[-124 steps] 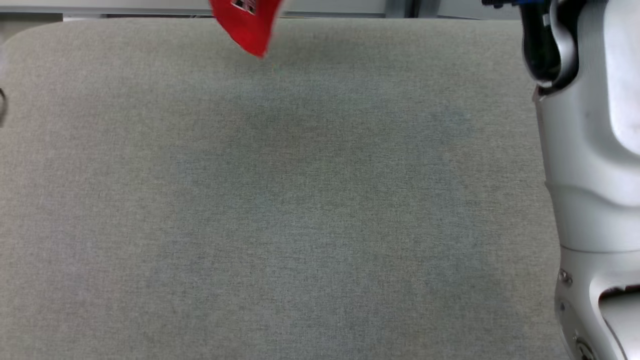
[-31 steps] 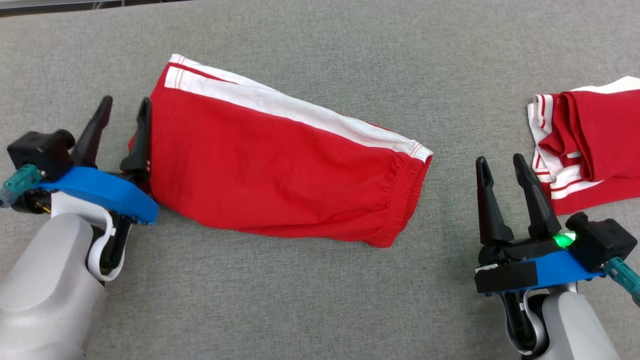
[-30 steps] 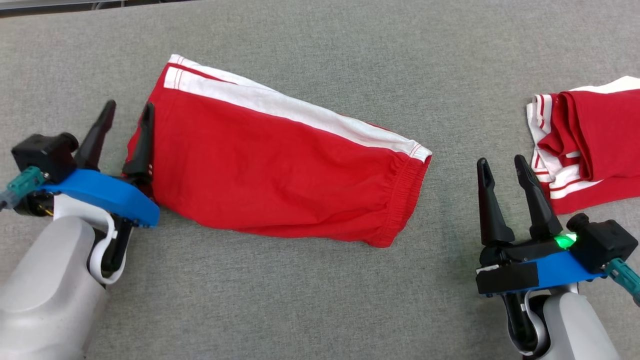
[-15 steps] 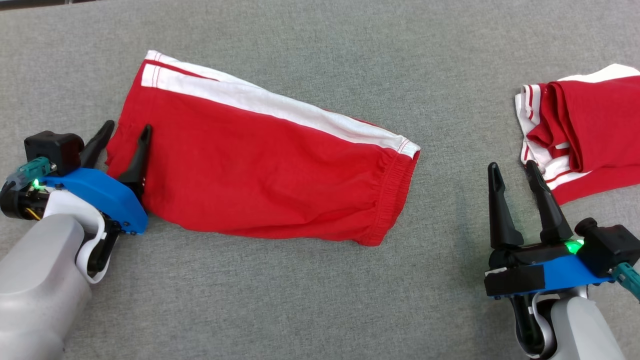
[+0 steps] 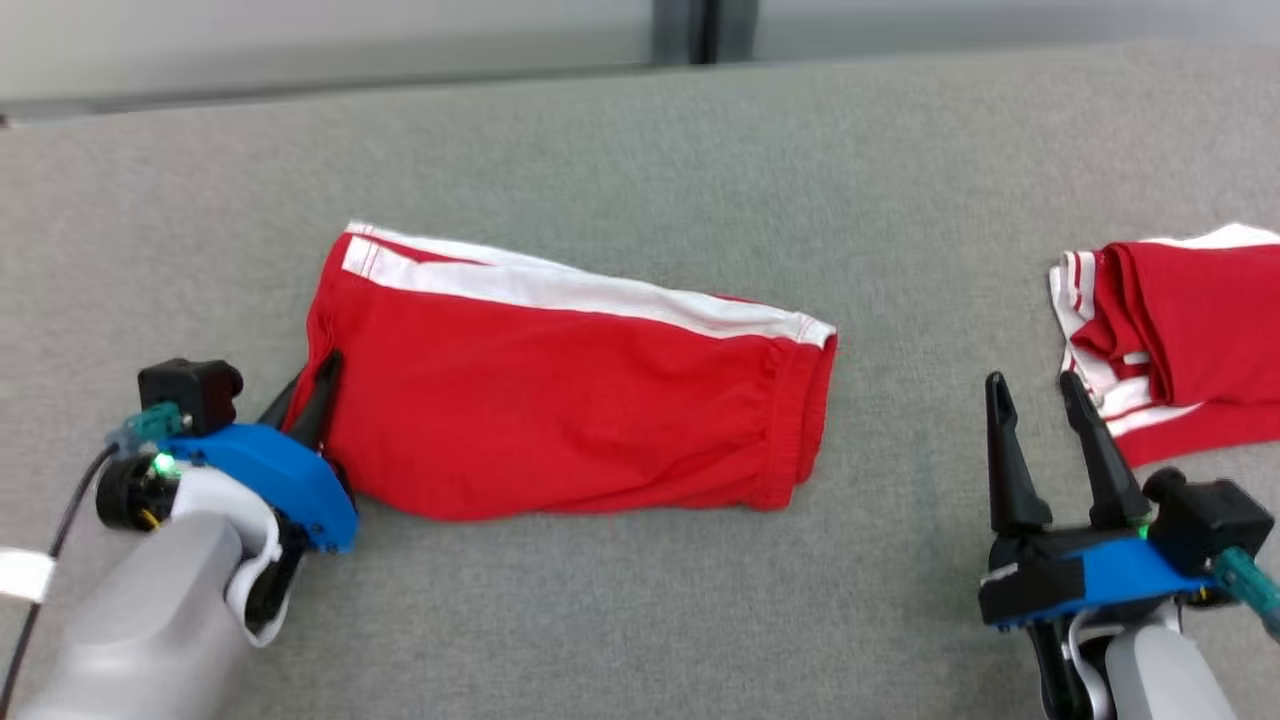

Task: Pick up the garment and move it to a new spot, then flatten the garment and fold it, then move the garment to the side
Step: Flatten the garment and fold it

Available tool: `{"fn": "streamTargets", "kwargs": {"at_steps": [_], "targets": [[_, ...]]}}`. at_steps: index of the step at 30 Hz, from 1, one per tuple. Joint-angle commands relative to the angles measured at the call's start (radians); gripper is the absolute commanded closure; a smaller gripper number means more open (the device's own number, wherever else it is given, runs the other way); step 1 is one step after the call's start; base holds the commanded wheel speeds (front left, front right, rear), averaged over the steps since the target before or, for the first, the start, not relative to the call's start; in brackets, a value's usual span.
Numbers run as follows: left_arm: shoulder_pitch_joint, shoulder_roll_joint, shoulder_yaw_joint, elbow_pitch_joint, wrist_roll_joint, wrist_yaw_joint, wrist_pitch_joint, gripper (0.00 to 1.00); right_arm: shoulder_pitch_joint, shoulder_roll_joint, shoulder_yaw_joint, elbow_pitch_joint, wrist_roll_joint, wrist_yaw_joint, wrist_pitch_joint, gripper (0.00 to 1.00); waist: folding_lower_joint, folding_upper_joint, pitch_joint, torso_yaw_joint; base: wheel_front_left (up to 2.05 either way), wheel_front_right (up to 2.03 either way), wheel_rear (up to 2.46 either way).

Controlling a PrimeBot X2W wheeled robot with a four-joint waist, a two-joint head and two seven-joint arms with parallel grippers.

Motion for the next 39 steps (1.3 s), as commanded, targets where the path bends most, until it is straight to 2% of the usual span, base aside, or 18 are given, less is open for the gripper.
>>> {"fn": "streamTargets", "kwargs": {"at_steps": [1, 6, 12, 13, 14, 15, 20, 23, 29, 33, 39], "targets": [[0.026, -0.013, 0.015, 0.015, -0.01, -0.001, -0.007, 1.0, 0.019, -0.003, -0.005, 0.013, -0.007, 0.0, -0.001, 0.0, 0.0, 0.0, -0.029, 0.004, 0.0, 0.0, 0.0], [0.102, -0.056, 0.09, 0.025, 0.012, 0.028, -0.012, 1.0, 0.058, -0.003, -0.008, 0.056, -0.018, 0.0, -0.001, 0.0, 0.0, 0.0, -0.108, 0.028, 0.0, 0.0, 0.0], [0.233, -0.106, 0.199, -0.025, 0.104, 0.067, -0.012, 1.0, 0.097, -0.003, 0.006, 0.086, -0.023, 0.0, -0.001, 0.0, 0.0, 0.0, -0.166, 0.041, 0.0, 0.0, 0.0], [0.249, -0.112, 0.223, -0.038, 0.128, 0.074, -0.012, 0.95, 0.102, -0.003, 0.008, 0.088, -0.023, 0.0, -0.001, 0.0, 0.0, 0.0, -0.17, 0.042, 0.0, 0.0, 0.0], [0.261, -0.114, 0.249, -0.057, 0.157, 0.085, -0.012, 0.54, 0.106, -0.003, 0.01, 0.09, -0.023, 0.0, -0.001, 0.0, 0.0, 0.0, -0.172, 0.042, 0.0, 0.0, 0.0], [0.281, -0.119, 0.275, -0.073, 0.182, 0.093, -0.012, 0.0, 0.108, -0.003, 0.014, 0.092, -0.023, 0.0, -0.001, 0.0, 0.0, 0.0, -0.175, 0.043, 0.0, 0.0, 0.0], [0.36, -0.144, 0.417, -0.181, 0.345, 0.126, -0.012, 0.0, 0.083, -0.003, 0.063, 0.1, -0.018, 0.0, -0.001, 0.0, 0.0, 0.0, -0.182, 0.05, 0.0, 0.0, 0.0], [0.419, -0.171, 0.488, -0.237, 0.43, 0.122, -0.012, 0.0, 0.051, -0.003, 0.095, 0.107, -0.004, 0.0, -0.001, 0.0, 0.0, 0.0, -0.187, 0.063, 0.0, 0.0, 0.0], [0.495, -0.232, 0.591, -0.305, 0.563, 0.076, -0.013, 0.0, -0.023, -0.003, 0.151, 0.186, -0.006, 0.0, -0.001, 0.0, 0.0, 0.0, -0.192, 0.109, 0.0, 0.0, 0.0], [0.516, -0.267, 0.636, -0.315, 0.623, 0.043, -0.013, 0.0, -0.086, -0.003, 0.178, 0.29, -0.019, 0.0, -0.001, 0.0, 0.0, 0.0, -0.187, 0.147, 0.0, 0.0, 0.0], [0.537, -0.304, 0.674, -0.292, 0.674, 0.012, -0.012, 0.0, -0.155, -0.003, 0.166, 0.459, -0.037, 0.0, -0.001, 0.0, 0.0, 0.0, -0.168, 0.201, 0.0, 0.0, 0.0]]}}
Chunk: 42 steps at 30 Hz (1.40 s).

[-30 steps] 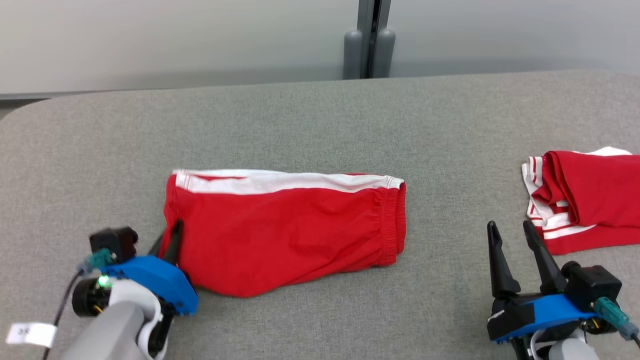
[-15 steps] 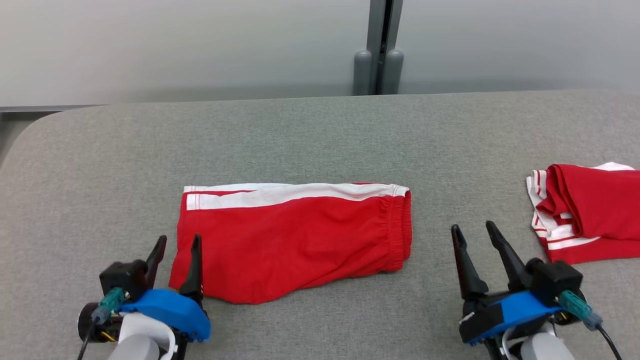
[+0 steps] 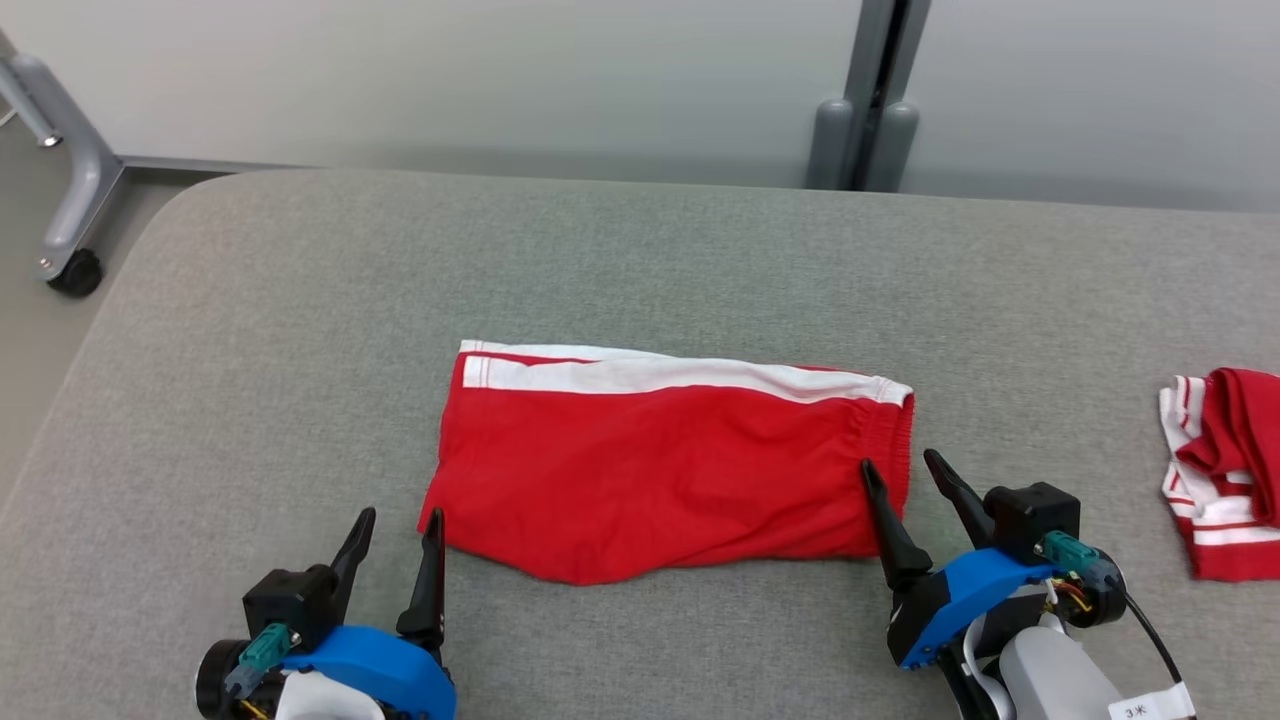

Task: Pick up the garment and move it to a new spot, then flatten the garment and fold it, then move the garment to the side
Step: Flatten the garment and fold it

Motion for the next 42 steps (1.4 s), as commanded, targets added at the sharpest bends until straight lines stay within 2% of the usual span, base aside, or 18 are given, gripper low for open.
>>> {"fn": "streamTargets", "kwargs": {"at_steps": [1, 8, 16, 17, 18, 19, 20, 21, 28, 37, 39, 42], "targets": [[0.005, -0.008, 0.008, 0.016, 0.01, -0.01, -0.004, 0.0, -0.03, -0.003, -0.011, 0.048, -0.013, 0.0, -0.001, 0.0, -0.0001, 0.0, 0.016, 0.022, 0.0, 0.0, 0.0], [-0.013, -0.018, 0.022, 0.024, 0.029, -0.02, -0.004, 0.0, -0.073, -0.003, -0.006, 0.162, 0.014, 0.0, 0.0, 0.0, -0.0001, 0.0, 0.044, 0.046, 0.0, 0.0, 0.0], [-0.024, -0.006, -0.005, 0.02, 0.017, -0.018, -0.004, 0.0, -0.064, 0.007, 0.143, 0.227, 0.195, 0.002, 0.007, 0.0, -0.0001, 0.0, 0.07, 0.045, 0.0, 0.0, 0.0], [-0.026, -0.002, -0.011, 0.017, 0.014, -0.018, -0.004, 0.0, -0.064, 0.01, 0.174, 0.217, 0.234, 0.003, 0.007, 0.53, -0.0001, 0.0, 0.075, 0.044, 0.0, 0.0, 0.0], [-0.026, -0.002, -0.011, 0.017, 0.014, -0.018, -0.004, 0.0, -0.064, 0.01, 0.174, 0.217, 0.234, 0.003, 0.007, 0.53, -0.0001, 0.0, 0.075, 0.044, 0.0, 0.0, 0.0], [-0.027, 0.001, -0.015, 0.015, 0.013, -0.018, -0.004, 0.0, -0.066, 0.009, 0.184, 0.214, 0.251, 0.003, 0.007, 0.68, -0.0001, 0.0, 0.078, 0.042, 0.0, 0.0, 0.0], [-0.029, 0.002, -0.017, 0.013, 0.01, -0.018, -0.004, 0.0, -0.07, 0.009, 0.192, 0.207, 0.263, 0.003, 0.007, 0.89, -0.0001, 0.0, 0.08, 0.041, 0.0, 0.0, 0.0], [-0.03, 0.006, -0.02, 0.012, 0.008, -0.018, -0.004, 0.0, -0.071, 0.009, 0.19, 0.203, 0.277, 0.003, 0.007, 1.0, -0.0001, 0.0, 0.081, 0.04, 0.0, 0.0, 0.0], [-0.012, 0.013, -0.035, 0.013, 0.007, -0.018, -0.004, 0.0, -0.046, -0.006, 0.089, 0.173, 0.309, 0.0, 0.003, 1.0, -0.0001, 0.0, 0.062, 0.024, 0.0, 0.0, 0.0], [0.011, -0.004, -0.024, 0.012, 0.023, -0.018, -0.004, 0.0, -0.01, -0.006, -0.138, 0.128, 0.196, 0.0, 0.0, 1.0, -0.0001, 0.0, 0.029, -0.015, 0.0, 0.0, 0.0], [0.014, -0.003, -0.023, 0.015, 0.023, -0.018, -0.004, 0.0, -0.018, -0.004, -0.157, 0.107, 0.179, 0.0, 0.0, 1.0, -0.0001, 0.0, 0.027, -0.02, 0.0, 0.0, 0.0], [0.017, -0.008, -0.031, 0.02, 0.024, -0.018, -0.004, 0.0, -0.035, -0.002, -0.123, 0.075, 0.207, 0.0, 0.0, 1.0, -0.0001, 0.0, 0.023, -0.02, 0.0, 0.0, 0.0]]}}
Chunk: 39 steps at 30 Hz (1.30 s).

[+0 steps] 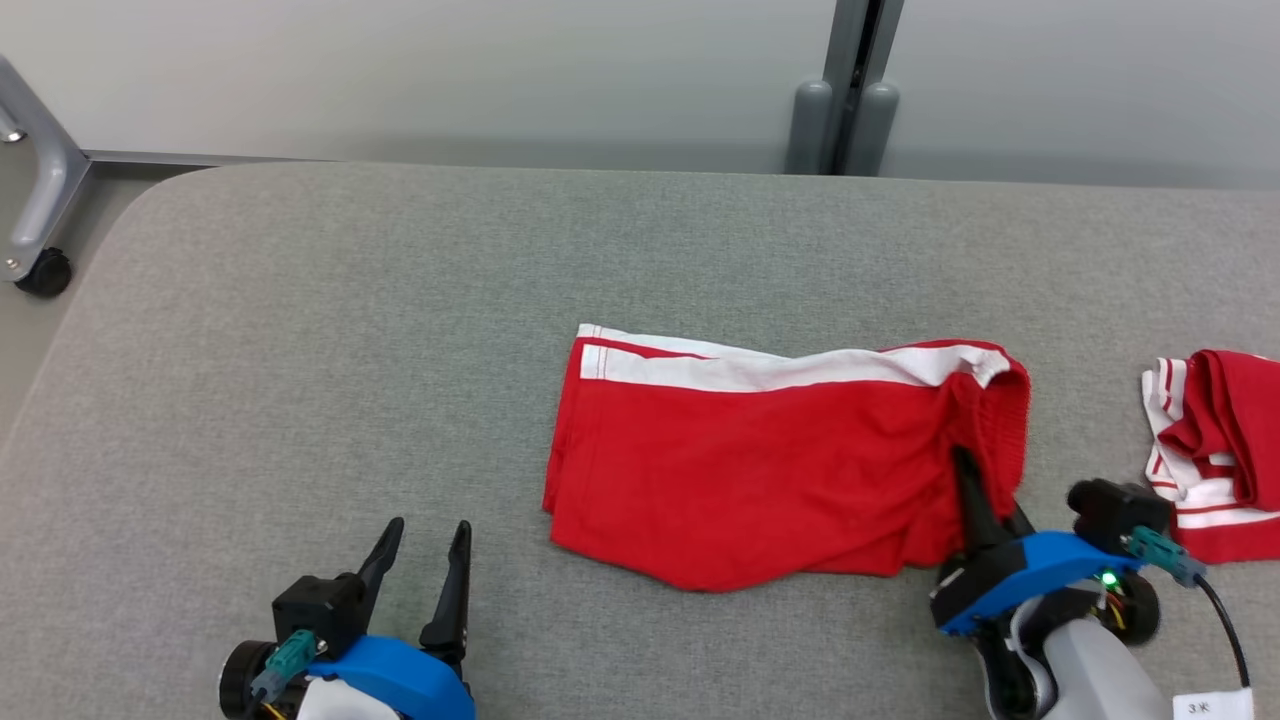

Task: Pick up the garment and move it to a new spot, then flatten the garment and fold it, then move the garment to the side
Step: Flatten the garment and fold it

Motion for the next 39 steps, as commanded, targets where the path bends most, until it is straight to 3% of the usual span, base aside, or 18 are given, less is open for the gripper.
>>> {"fn": "streamTargets", "kwargs": {"at_steps": [1, 8, 14, 16, 17, 18, 23, 28, 39], "targets": [[0.008, -0.004, -0.005, 0.002, 0.003, -0.001, -0.004, 0.0, -0.015, 0.0, 0.036, -0.02, 0.023, 0.0, 0.0, 1.0, 0.0, 0.0, -0.001, 0.005, 0.0, 0.0, 0.0], [-0.005, -0.009, -0.034, 0.016, -0.004, -0.001, -0.004, 0.0, -0.051, -0.001, 0.24, -0.109, 0.16, 0.0, 0.0, 1.0, 0.0, 0.0, -0.001, 0.085, 0.0, 0.0, 0.0], [-0.018, -0.005, -0.056, 0.029, -0.019, -0.001, -0.004, 0.0, -0.115, -0.002, 0.349, -0.057, 0.196, 0.0, 0.0, 0.97, 0.0, 0.0, 0.01, 0.183, 0.0, 0.0, 0.0], [-0.02, -0.003, -0.063, 0.036, -0.026, -0.001, -0.004, 0.0, -0.139, -0.002, 0.369, -0.027, 0.19, 0.0, 0.0, 0.73, 0.0, 0.0, 0.016, 0.211, 0.0, 0.0, 0.0], [-0.021, 0.0, -0.062, 0.038, -0.027, -0.001, -0.004, 0.0, -0.152, -0.002, 0.37, -0.009, 0.175, 0.0, 0.0, 0.54, 0.0, 0.0, 0.018, 0.22, 0.0, 0.0, 0.0], [-0.022, 0.003, -0.062, 0.041, -0.032, -0.001, -0.004, 0.0, -0.165, -0.002, 0.378, 0.0, 0.166, 0.0, 0.0, 0.0, 0.0, 0.0, 0.021, 0.228, 0.0, 0.0, 0.0], [-0.023, 0.01, -0.05, 0.046, -0.04, -0.001, -0.004, 0.0, -0.193, -0.003, 0.413, -0.011, 0.18, 0.0, 0.0, 0.0, 0.0, 0.0, 0.028, 0.237, 0.0, 0.0, 0.0], [-0.029, 0.007, -0.016, 0.025, -0.029, -0.001, -0.004, 0.0, -0.175, -0.002, 0.403, -0.051, 0.131, 0.0, 0.0, 0.0, 0.0, 0.0, 0.021, 0.195, 0.0, 0.0, 0.0], [-0.014, -0.005, 0.067, -0.071, 0.045, -0.001, -0.004, 0.0, -0.016, -0.001, 0.097, -0.182, -0.175, 0.0, 0.0, 0.0, 0.0, 0.0, -0.022, 0.066, 0.0, 0.0, 0.0]]}}
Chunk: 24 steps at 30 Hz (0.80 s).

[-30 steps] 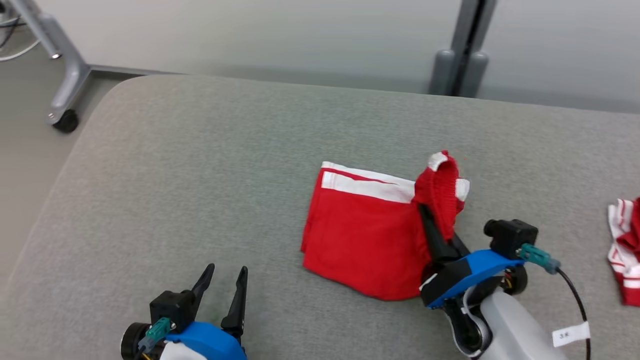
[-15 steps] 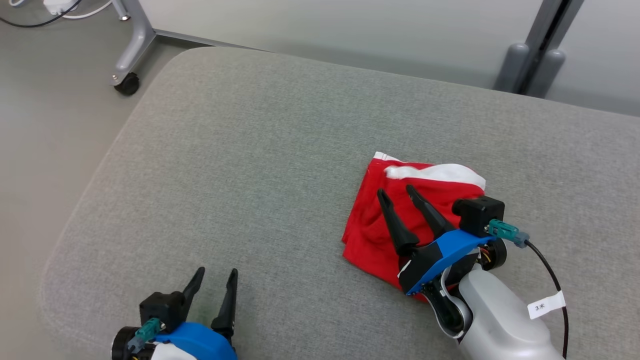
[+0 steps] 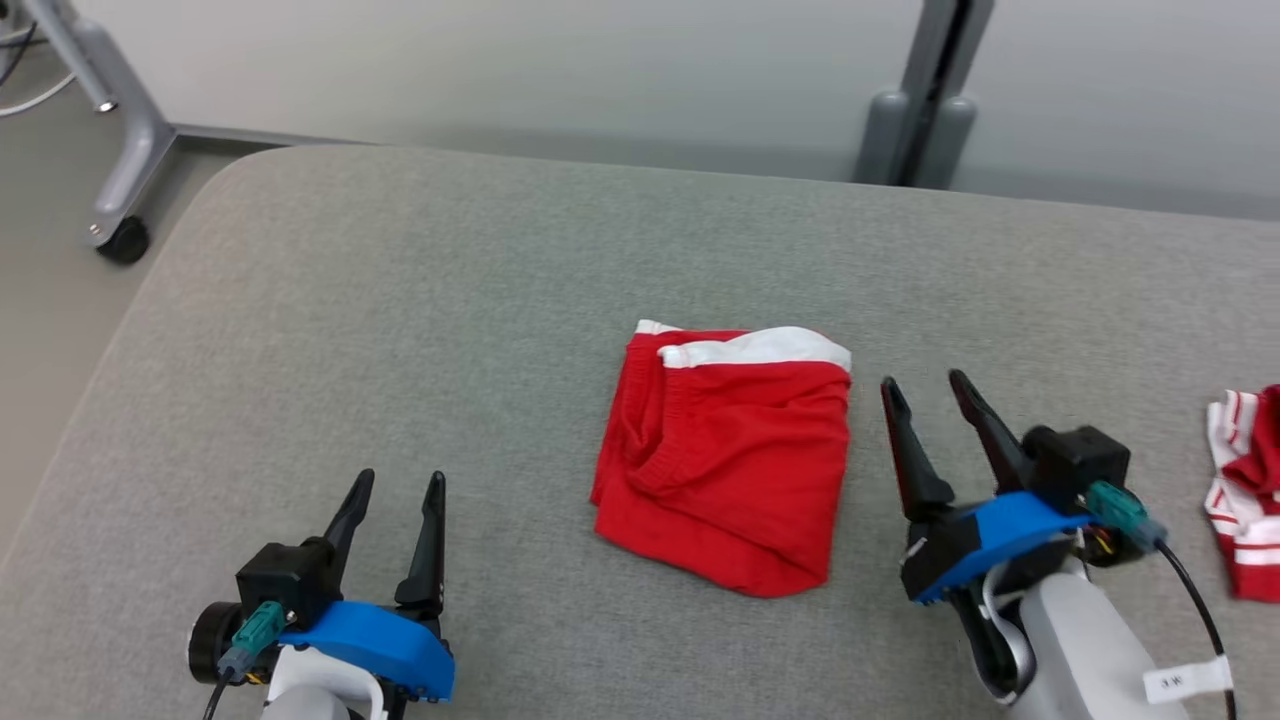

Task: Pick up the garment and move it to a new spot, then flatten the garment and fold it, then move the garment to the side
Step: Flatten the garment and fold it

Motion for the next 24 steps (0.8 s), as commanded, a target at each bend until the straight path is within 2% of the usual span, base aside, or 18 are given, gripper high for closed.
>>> {"fn": "streamTargets", "kwargs": {"at_steps": [1, 5, 12, 24], "targets": [[0.012, 0.0, 0.018, -0.013, 0.017, -0.001, -0.004, 0.0, 0.037, -0.002, -0.028, -0.018, -0.033, 0.0, 0.0, 0.0, 0.0, -0.0001, -0.025, -0.035, 0.0, 0.0, 0.0], [0.042, -0.006, 0.052, -0.037, 0.049, -0.001, -0.004, 0.0, 0.102, -0.002, -0.082, -0.046, -0.081, 0.0, 0.0, 0.0, 0.0, -0.0001, -0.05, -0.075, 0.0, 0.0, 0.0], [0.138, -0.033, 0.096, -0.064, 0.103, -0.001, -0.004, 0.0, 0.216, -0.002, -0.102, -0.062, -0.103, 0.0, 0.0, 0.0, 0.0, -0.0001, -0.104, -0.122, 0.0, 0.0, 0.0], [0.201, -0.06, 0.1, -0.083, 0.133, -0.001, -0.004, 0.0, 0.287, -0.002, -0.103, -0.066, -0.082, 0.0, 0.0, 0.0, 0.0, -0.0001, -0.145, -0.14, 0.0, 0.0, 0.0]]}}
